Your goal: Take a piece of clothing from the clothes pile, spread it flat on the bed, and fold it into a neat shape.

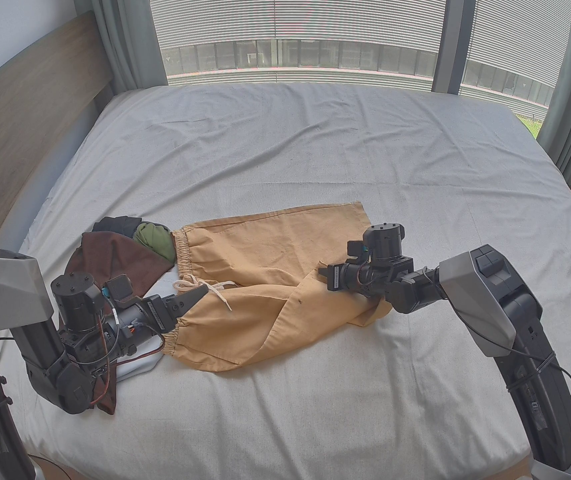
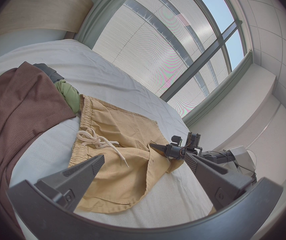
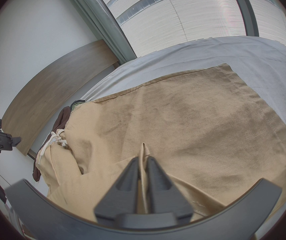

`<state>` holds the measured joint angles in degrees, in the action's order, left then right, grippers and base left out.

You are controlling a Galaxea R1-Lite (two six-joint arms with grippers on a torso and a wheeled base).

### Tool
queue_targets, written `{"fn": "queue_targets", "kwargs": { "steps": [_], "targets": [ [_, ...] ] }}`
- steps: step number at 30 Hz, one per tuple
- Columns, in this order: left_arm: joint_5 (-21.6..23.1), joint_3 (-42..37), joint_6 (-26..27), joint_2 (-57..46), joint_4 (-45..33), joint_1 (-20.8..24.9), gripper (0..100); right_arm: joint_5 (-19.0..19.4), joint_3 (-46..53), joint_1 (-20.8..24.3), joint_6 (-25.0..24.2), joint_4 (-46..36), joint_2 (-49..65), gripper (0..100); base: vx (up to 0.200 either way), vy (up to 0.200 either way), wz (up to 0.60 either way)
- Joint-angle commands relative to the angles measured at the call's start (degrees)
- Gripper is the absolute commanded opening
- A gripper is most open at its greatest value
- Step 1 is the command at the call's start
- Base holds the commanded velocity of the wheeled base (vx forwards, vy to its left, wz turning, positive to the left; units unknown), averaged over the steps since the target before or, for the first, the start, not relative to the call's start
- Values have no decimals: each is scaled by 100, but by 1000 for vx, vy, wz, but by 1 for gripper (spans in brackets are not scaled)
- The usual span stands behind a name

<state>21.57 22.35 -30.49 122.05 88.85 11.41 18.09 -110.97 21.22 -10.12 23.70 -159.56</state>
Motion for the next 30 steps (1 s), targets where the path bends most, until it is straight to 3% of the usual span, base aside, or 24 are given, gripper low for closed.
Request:
{"fn": "queue_targets", "kwargs": {
  "steps": [1,8,16,18,19,23,30],
  "targets": [
    [-3,15,-1,-15,1,2,100,-104,5,-39,27,38,101,0,0,0,0],
    [-3,42,-1,29,1,-16,100,-113,902,-48,36,144,1199,0,0,0,0],
    [-3,59,8,135,1,-51,100,-95,3187,-127,247,399,2878,0,0,0,0],
    [-3,59,8,135,1,-51,100,-95,3336,-136,265,460,2957,0,0,0,0],
    [-3,77,8,143,1,-51,100,-86,3776,-180,274,847,3115,0,0,0,0],
    [-3,77,-1,126,1,-60,100,-78,3996,-198,274,1225,3203,0,0,0,0],
    [-3,95,-1,91,1,-69,100,-69,3996,-118,256,1023,3581,0,0,0,0]
  ]
}}
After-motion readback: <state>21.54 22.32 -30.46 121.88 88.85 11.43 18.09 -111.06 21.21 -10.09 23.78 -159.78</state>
